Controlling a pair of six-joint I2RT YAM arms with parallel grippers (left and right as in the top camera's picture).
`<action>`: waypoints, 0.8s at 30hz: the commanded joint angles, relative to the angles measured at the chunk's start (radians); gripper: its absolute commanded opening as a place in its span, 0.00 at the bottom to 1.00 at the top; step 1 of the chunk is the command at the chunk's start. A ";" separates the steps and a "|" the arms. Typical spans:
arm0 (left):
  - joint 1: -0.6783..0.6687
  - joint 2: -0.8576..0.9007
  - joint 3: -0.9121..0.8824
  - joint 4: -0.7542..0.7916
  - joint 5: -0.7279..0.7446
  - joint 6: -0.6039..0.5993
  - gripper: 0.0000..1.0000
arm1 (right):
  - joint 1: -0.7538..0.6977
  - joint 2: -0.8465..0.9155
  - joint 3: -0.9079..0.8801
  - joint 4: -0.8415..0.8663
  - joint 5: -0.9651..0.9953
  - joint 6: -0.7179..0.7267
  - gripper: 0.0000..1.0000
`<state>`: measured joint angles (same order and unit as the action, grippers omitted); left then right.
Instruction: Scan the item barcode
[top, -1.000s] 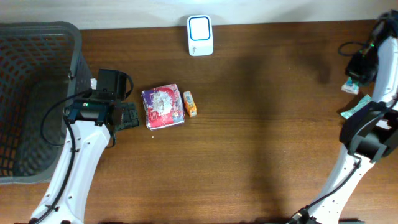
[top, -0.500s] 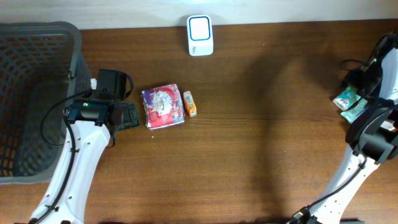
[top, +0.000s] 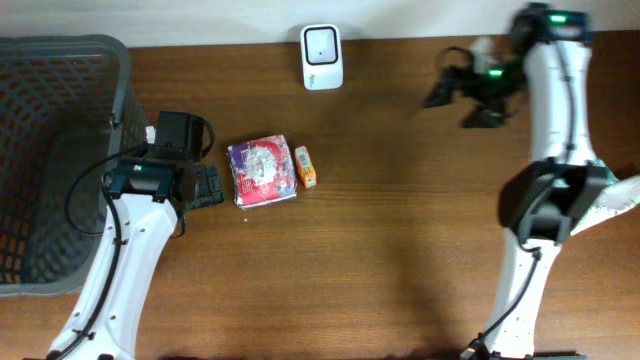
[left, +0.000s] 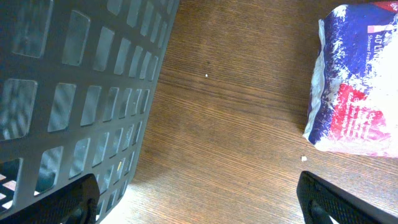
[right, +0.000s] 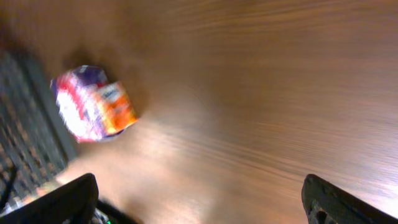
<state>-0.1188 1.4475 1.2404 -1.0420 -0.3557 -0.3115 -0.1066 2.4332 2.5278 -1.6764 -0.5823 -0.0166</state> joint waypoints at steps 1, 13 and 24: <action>0.004 -0.004 0.000 0.002 0.000 -0.010 0.99 | 0.168 -0.003 -0.005 0.037 -0.031 -0.054 0.99; 0.004 -0.004 0.000 0.002 0.000 -0.010 0.99 | 0.580 0.113 -0.005 0.246 0.301 0.244 0.85; 0.004 -0.004 0.000 0.002 0.000 -0.010 0.99 | 0.621 0.200 -0.005 0.245 0.299 0.235 0.62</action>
<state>-0.1188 1.4475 1.2404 -1.0420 -0.3557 -0.3111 0.4908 2.6129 2.5275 -1.4315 -0.2985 0.2146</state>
